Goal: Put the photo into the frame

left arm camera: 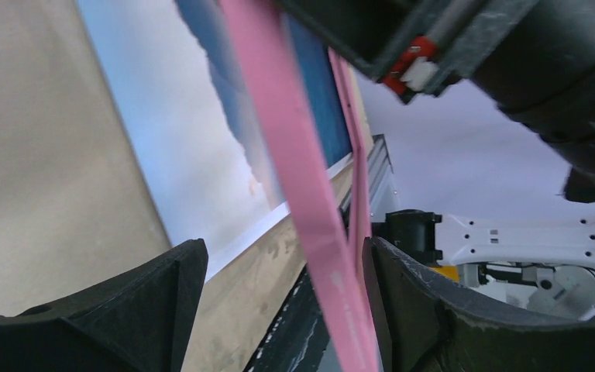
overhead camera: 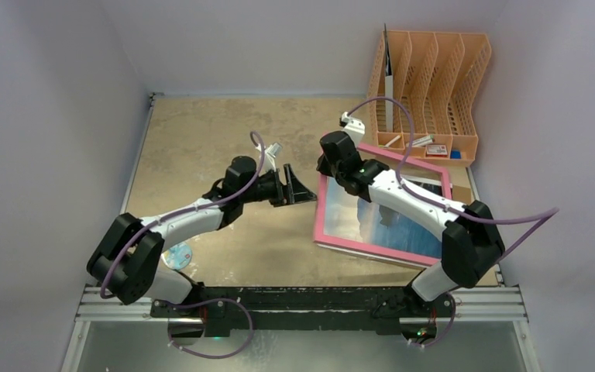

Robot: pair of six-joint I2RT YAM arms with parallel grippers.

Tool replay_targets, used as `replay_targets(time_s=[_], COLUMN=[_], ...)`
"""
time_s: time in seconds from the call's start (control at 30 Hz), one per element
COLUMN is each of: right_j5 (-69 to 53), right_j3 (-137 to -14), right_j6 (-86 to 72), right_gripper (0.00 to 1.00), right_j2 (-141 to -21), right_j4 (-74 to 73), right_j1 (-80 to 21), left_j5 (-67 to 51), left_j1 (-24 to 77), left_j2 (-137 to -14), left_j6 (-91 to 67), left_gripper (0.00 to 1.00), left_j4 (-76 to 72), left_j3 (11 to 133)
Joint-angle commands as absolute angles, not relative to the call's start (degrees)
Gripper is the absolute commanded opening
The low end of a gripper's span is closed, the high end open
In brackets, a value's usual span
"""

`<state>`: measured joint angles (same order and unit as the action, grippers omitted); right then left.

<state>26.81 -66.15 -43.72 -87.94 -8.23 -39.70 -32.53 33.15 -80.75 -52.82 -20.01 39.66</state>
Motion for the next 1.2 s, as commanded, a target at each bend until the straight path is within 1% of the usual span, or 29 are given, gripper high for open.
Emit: replay_targets(time_s=[0.0,0.1,0.17,0.27,0.33,0.37,0.43,0.5,0.57,0.6,0.63,0.73,0.8,0.87,1.03,1.17], right_j5=[28.27,28.50,27.91,27.51,27.47,27.49,27.55,27.61,27.69,27.74,27.89,28.32,27.83,26.88,25.56,23.71], right_j3=[-65.45,-65.13,-65.05,-64.95,-64.91,-64.80,-64.48,-63.87,-63.52,-63.40,-63.33,-63.11,-62.94,-62.84,-64.36,-67.10], right_j6=[-47.14,-47.41,-47.58,-47.64,-47.55,-47.55,-47.72,-48.16,-48.49,-48.67,-48.89,-48.99,-48.91,-48.66,-47.43,-45.27], right_gripper=[0.08,0.08,0.08,0.08,0.08,0.08,0.08,0.09,0.11,0.14,0.19,0.39,0.47,0.52,0.57,0.69], right_j2=[-85.17,-85.05,-84.64,-83.72,-83.30,-83.16,-83.06,-82.95,-82.88,-82.88,-82.76,-82.26,-81.95,-81.76,-80.35,-76.51], right_j4=[-4.82,-4.36,-3.96,-3.52,-3.51,-3.51,-3.59,-3.48,-3.58,-3.71,-3.87,-4.28,-4.31,-4.31,-4.64,-4.96], right_j1=[-39.71,-39.64,-39.67,-39.64,-39.65,-39.66,-39.66,-39.69,-39.58,-39.57,-39.43,-38.72,-38.03,-36.96,-36.12,-36.17], left_j5=[-33.74,-32.32,-30.02,-27.23,-26.74,-27.12,-29.38,-31.40,-32.06,-32.03,-31.77,-31.04,-31.38,-31.72,-31.51,-31.39], left_j1=[36.02,38.33,39.86,41.88,42.81,43.19,43.64,43.81,43.86,43.87,43.86,43.88,43.87,43.86,43.87,43.86], left_j2=[-81.65,-83.10,-84.79,-87.28,-88.54,-89.09,-90.04,-90.68,-90.39,-89.91,-89.36,-87.76,-86.75,-85.80,-83.11,-81.41], left_j6=[-56.62,-57.92,-57.40,-57.27,-58.41,-59.42,-62.29,-65.06,-65.98,-65.70,-65.03,-62.41,-62.01,-61.81,-62.44,-64.66], left_gripper=[0.76,0.76,0.76,0.74,0.71,0.66,0.44,0.19,0.04,0.00,0.00,0.00,0.00,0.00,0.00,0.00], left_j4=[-29.12,-29.64,-26.76,-23.65,-24.41,-25.46,-29.81,-35.30,-36.38,-36.20,-35.65,-33.94,-34.73,-36.37,-39.93,-42.74], left_j3=[42.21,42.63,43.94,45.03,45.51,45.81,45.97,45.85,45.96,45.86,45.69,45.12,44.49,43.71,42.38,43.36])
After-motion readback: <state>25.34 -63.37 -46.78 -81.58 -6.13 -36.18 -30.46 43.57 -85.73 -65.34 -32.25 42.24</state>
